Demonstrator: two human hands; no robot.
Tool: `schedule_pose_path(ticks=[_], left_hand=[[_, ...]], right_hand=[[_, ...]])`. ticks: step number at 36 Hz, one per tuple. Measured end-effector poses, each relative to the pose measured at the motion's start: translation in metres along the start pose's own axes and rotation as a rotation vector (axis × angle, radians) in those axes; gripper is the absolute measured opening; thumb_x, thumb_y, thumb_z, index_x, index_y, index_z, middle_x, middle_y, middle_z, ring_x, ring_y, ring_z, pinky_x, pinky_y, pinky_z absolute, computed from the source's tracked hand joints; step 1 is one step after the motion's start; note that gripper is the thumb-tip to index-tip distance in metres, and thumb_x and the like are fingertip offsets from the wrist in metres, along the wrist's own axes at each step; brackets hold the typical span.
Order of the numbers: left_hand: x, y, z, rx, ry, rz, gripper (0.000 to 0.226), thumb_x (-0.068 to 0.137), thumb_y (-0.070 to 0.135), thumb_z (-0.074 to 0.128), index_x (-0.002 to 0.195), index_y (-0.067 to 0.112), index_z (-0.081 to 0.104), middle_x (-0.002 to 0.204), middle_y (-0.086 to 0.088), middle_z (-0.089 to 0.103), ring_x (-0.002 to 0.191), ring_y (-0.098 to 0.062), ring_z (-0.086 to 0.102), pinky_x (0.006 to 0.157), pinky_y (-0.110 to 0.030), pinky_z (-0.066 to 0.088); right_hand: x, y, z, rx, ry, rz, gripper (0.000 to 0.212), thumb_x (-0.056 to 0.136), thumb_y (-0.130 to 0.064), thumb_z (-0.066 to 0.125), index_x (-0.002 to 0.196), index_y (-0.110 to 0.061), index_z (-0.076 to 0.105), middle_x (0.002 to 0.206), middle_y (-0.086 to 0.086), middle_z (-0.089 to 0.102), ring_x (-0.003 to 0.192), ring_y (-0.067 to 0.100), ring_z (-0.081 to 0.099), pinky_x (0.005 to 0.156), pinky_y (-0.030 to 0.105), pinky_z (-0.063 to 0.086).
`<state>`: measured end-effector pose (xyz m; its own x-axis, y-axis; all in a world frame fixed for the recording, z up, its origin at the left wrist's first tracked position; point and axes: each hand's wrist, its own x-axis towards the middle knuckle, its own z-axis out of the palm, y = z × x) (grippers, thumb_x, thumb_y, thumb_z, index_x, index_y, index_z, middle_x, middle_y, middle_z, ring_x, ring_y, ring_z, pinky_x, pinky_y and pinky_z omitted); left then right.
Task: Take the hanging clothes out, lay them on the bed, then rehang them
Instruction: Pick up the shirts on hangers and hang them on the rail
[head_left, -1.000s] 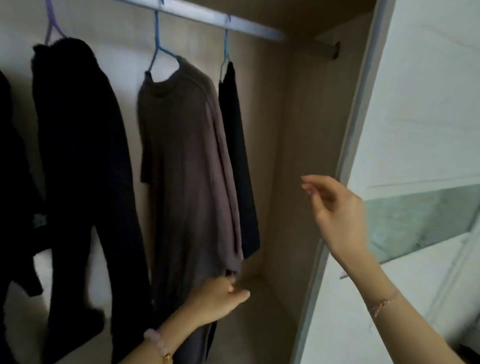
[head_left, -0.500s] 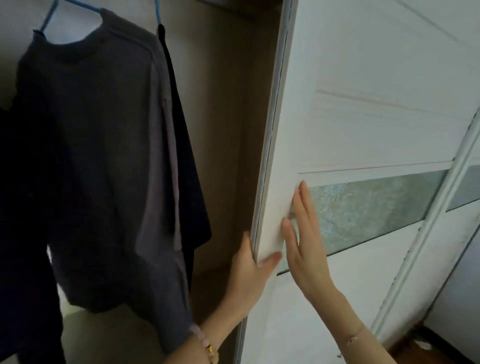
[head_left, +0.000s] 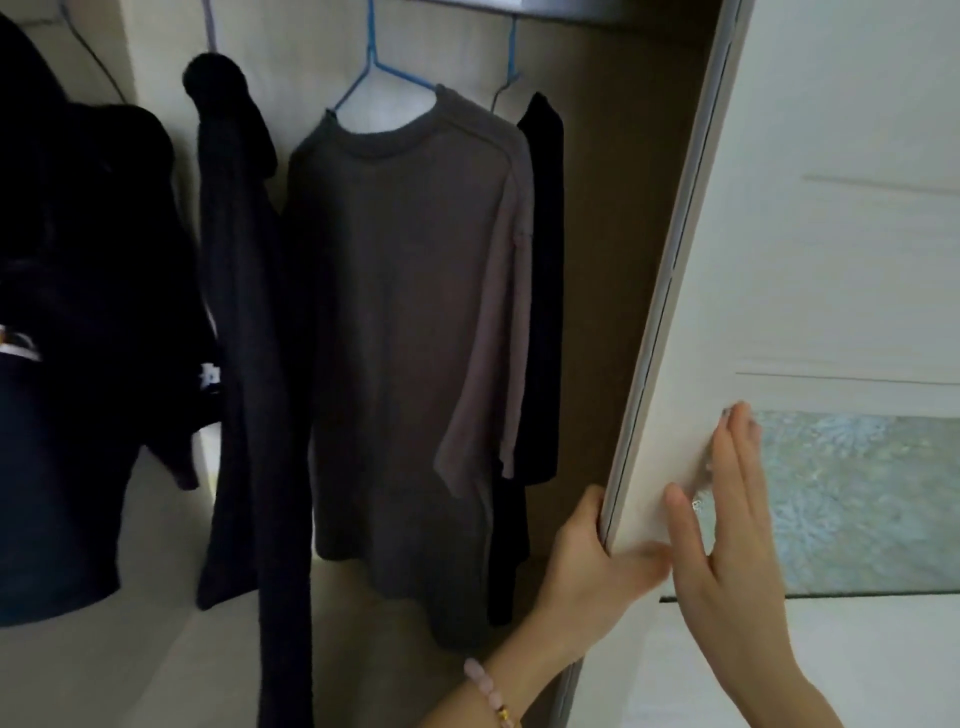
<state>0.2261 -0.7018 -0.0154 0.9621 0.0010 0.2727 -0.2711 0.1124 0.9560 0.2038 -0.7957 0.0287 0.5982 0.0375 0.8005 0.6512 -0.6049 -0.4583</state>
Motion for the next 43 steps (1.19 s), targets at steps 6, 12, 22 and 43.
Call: schedule_pose_path(ticks=[6,12,22,43], left_hand=[[-0.012,0.006,-0.035,0.018,0.109,0.097,0.067,0.058,0.04,0.086,0.118,0.034,0.057,0.112,0.01,0.07,0.103,-0.008,0.067,0.087,-0.034,0.056],[-0.036,0.019,-0.086,0.069,0.214,0.102,0.061,0.061,0.035,0.085,0.115,0.039,0.057,0.111,0.011,0.069,0.102,-0.007,0.067,0.084,-0.035,0.057],[-0.086,0.044,-0.189,0.284,0.457,0.174,0.05,0.062,0.037,0.083,0.099,0.055,0.055,0.103,0.022,0.068,0.09,0.002,0.068,0.068,-0.012,0.054],[-0.179,0.091,-0.392,1.223,1.233,0.418,0.072,0.072,0.043,0.072,0.131,0.019,0.039,0.134,-0.006,0.041,0.124,-0.024,0.038,0.107,-0.038,0.034]], right_hand=[[-0.011,-0.017,0.028,0.052,-0.031,-0.055,0.059,0.094,-0.031,0.032,0.148,-0.022,0.008,0.157,-0.026,-0.002,0.147,0.006,-0.003,0.12,0.027,0.004],[-0.017,-0.052,0.066,0.056,-0.065,-0.136,0.061,0.093,-0.025,0.033,0.148,-0.012,0.011,0.157,-0.016,-0.001,0.148,0.011,-0.006,0.12,0.035,0.003],[-0.03,-0.129,0.135,-0.013,-0.058,-0.313,0.06,0.09,-0.018,0.039,0.145,-0.009,0.018,0.152,-0.004,0.017,0.148,0.01,0.0,0.119,0.035,0.011],[-0.06,-0.311,0.273,0.004,-0.256,-0.531,0.055,0.086,-0.02,0.043,0.14,-0.009,0.04,0.148,0.003,0.037,0.138,0.019,0.034,0.113,0.037,0.024]])
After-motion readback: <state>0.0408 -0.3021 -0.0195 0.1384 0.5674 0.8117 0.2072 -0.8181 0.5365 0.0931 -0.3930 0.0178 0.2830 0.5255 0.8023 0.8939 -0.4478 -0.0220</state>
